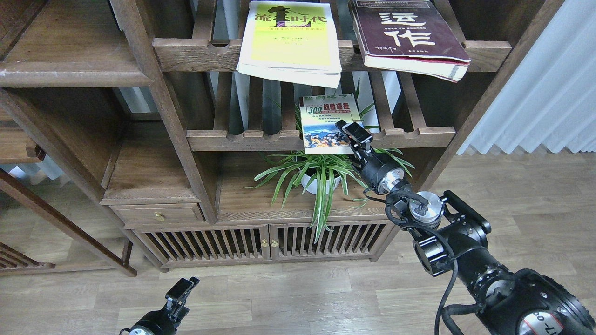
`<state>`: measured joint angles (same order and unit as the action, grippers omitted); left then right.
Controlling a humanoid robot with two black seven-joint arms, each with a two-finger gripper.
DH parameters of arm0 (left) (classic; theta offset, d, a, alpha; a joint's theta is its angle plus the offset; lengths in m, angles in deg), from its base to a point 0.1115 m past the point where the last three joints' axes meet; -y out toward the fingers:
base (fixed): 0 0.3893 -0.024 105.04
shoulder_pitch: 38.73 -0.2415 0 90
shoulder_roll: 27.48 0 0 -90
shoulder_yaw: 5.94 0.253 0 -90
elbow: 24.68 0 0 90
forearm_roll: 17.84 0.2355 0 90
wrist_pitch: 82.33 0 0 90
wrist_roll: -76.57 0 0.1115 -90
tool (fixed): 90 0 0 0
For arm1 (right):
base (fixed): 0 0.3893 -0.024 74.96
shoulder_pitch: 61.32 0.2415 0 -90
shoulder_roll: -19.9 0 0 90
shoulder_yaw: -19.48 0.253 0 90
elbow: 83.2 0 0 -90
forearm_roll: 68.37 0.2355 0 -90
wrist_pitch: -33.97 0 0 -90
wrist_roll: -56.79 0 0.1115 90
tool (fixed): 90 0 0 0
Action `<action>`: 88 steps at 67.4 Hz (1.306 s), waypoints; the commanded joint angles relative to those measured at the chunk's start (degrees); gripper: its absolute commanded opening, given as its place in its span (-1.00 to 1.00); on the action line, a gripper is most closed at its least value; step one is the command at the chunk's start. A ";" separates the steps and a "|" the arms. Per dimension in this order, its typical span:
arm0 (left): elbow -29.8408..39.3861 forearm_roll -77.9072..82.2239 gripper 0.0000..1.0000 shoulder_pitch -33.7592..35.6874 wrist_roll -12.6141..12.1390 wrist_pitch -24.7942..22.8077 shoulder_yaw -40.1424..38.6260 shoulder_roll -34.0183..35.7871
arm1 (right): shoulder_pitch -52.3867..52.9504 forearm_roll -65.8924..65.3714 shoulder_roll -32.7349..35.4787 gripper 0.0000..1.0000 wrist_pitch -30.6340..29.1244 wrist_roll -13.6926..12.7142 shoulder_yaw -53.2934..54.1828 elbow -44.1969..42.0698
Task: Organize books on shelf
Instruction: 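Reach the right gripper to the colourful picture-cover book and grasp it, then pull the colourful book off the shelf and lower it with the right gripper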
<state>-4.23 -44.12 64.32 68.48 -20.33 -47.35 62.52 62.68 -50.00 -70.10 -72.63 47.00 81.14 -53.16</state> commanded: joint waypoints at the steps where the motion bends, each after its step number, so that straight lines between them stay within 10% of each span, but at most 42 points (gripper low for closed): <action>1: 0.02 0.00 0.99 -0.04 0.00 0.00 0.01 0.00 | 0.00 -0.09 0.00 0.29 0.08 -0.32 -0.22 0.01; 26: -0.07 0.09 0.99 -0.04 -0.09 0.00 0.01 0.00 | -0.34 -0.17 0.00 -0.25 -2.30 -2.08 -0.22 0.19; 40: -0.07 0.09 0.99 -0.04 -0.09 0.00 0.01 0.00 | -0.87 0.18 0.00 -0.90 -9.85 -4.45 0.57 0.19; 88: 4.41 -0.09 0.99 0.23 -0.44 0.00 0.97 0.00 | -20.29 3.17 3.87 -0.92 -11.40 -13.68 0.57 24.27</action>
<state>-1.76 -44.46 65.01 68.11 -20.34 -47.03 62.52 45.21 -46.75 -67.22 -84.10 35.07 81.76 -30.02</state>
